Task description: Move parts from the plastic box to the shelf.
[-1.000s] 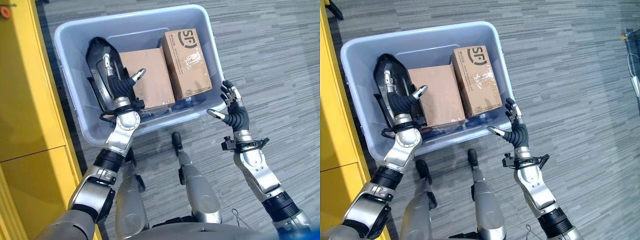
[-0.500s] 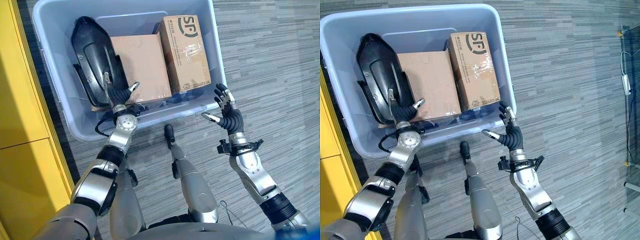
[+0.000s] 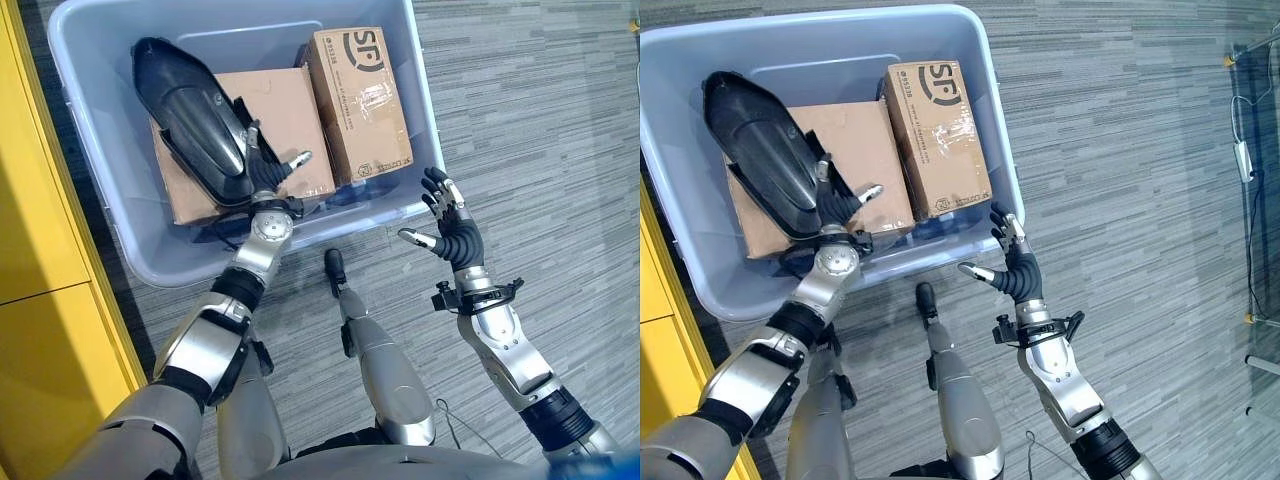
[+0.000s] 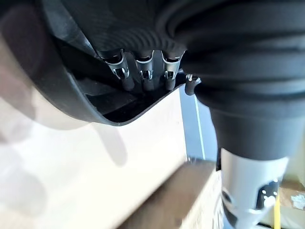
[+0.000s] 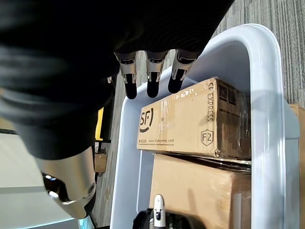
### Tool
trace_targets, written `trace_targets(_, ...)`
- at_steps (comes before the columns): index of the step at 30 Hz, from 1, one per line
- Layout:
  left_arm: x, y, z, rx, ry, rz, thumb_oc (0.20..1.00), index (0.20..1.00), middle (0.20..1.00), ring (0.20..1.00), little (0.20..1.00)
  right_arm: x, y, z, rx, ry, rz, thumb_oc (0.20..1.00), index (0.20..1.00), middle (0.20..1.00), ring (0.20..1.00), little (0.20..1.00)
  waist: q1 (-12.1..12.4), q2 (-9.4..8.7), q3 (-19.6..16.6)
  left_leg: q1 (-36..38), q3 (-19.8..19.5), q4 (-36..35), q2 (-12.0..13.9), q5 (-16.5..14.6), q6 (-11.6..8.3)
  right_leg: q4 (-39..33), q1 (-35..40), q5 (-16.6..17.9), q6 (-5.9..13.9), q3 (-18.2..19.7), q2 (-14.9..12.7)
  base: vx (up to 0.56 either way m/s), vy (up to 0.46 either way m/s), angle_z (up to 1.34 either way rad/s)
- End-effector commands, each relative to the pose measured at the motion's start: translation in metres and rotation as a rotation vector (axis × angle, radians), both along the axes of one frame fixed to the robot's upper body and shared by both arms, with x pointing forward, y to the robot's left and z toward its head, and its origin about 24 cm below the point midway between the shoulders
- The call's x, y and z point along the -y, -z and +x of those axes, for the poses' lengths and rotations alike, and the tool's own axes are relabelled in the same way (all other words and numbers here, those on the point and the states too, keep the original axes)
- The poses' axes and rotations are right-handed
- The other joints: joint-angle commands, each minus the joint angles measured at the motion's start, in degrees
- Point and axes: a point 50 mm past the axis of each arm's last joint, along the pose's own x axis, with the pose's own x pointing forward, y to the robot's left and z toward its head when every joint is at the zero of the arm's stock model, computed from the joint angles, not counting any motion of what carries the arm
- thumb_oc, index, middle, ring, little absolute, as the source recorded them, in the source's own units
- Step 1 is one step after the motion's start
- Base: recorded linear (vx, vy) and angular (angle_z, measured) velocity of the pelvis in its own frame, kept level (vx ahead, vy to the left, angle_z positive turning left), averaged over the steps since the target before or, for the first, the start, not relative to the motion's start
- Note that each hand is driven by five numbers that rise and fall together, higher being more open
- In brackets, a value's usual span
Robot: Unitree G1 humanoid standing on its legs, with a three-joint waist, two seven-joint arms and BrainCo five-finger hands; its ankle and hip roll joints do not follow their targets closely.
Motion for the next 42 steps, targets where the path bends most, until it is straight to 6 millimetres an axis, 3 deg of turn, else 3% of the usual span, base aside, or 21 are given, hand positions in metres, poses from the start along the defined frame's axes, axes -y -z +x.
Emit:
trace_targets(1, 0.005, 0.017, -0.005, -0.050, 0.025, -0.024, 1.000, 1.000, 1.000, 1.000, 1.000, 0.015, -0.014, -0.003, 0.073, 0.050, 0.038, 1.000, 1.000, 1.000, 1.000, 1.000, 0.04, 0.47, -3.35, -0.15, -1.72, 2.60, 2.52, 0.38, -1.59, 3.05, 0.40, 0.71, 4.26, -1.43, -4.84, 0.00, 0.000, 0.00)
trace_targets(12, 0.010, 0.033, -0.021, -0.070, 0.093, -0.018, 1.000, 1.000, 1.000, 1.000, 1.000, 0.019, -0.012, -0.001, 0.063, 0.089, 0.034, 1.000, 1.000, 1.000, 1.000, 1.000, 1.62, 2.40, -3.99, 0.65, -1.97, 2.19, 1.94, 0.13, -1.29, 2.85, 1.44, 0.20, 4.17, -1.96, -5.47, 0.00, 0.000, 0.00)
trace_targets(25, -0.014, 0.041, -0.051, -0.039, 0.131, -0.076, 1.000, 1.000, 1.000, 1.000, 1.000, 0.033, -0.010, -0.003, 0.057, 0.153, 0.027, 1.000, 1.000, 1.000, 1.000, 1.000, 4.19, 5.46, -4.79, 1.46, -2.88, 2.17, 1.05, -0.39, -0.81, 2.72, 2.89, -0.51, 4.02, -2.58, -6.21, 0.00, 0.002, 0.01)
trace_targets(32, -0.021, 0.011, -0.066, 0.125, 0.173, -0.091, 1.000, 1.000, 1.000, 1.000, 1.000, 0.040, -0.014, -0.006, 0.079, 0.177, 0.029, 1.000, 1.000, 1.000, 1.000, 1.000, 5.16, 6.36, -5.67, 1.32, -3.36, 2.23, 0.52, -0.45, -0.72, 2.53, 3.32, -0.63, 4.12, -3.26, -6.59, 0.00, 0.005, 0.04)
trace_targets(34, -0.020, -0.005, -0.069, 0.207, 0.187, -0.088, 1.000, 1.000, 1.000, 1.000, 1.000, 0.041, -0.016, -0.007, 0.095, 0.176, 0.027, 1.000, 1.000, 1.000, 1.000, 1.000, 5.31, 6.41, -5.56, 1.43, -3.50, 2.35, 0.45, -0.78, -0.68, 2.50, 3.68, -0.79, 4.18, -3.34, -6.69, 0.00, 0.000, 0.00)
trace_targets(42, -0.011, -0.020, -0.067, 0.286, 0.167, -0.130, 1.000, 1.000, 1.000, 1.000, 1.000, 0.039, -0.019, -0.008, 0.113, 0.179, 0.036, 1.000, 1.000, 1.000, 1.000, 1.000, 5.39, 5.81, -5.36, 1.12, -3.75, 2.21, 0.51, -0.59, -0.70, 2.47, 3.53, -0.83, 4.18, -3.50, -6.58, 0.00, 0.000, 0.00)
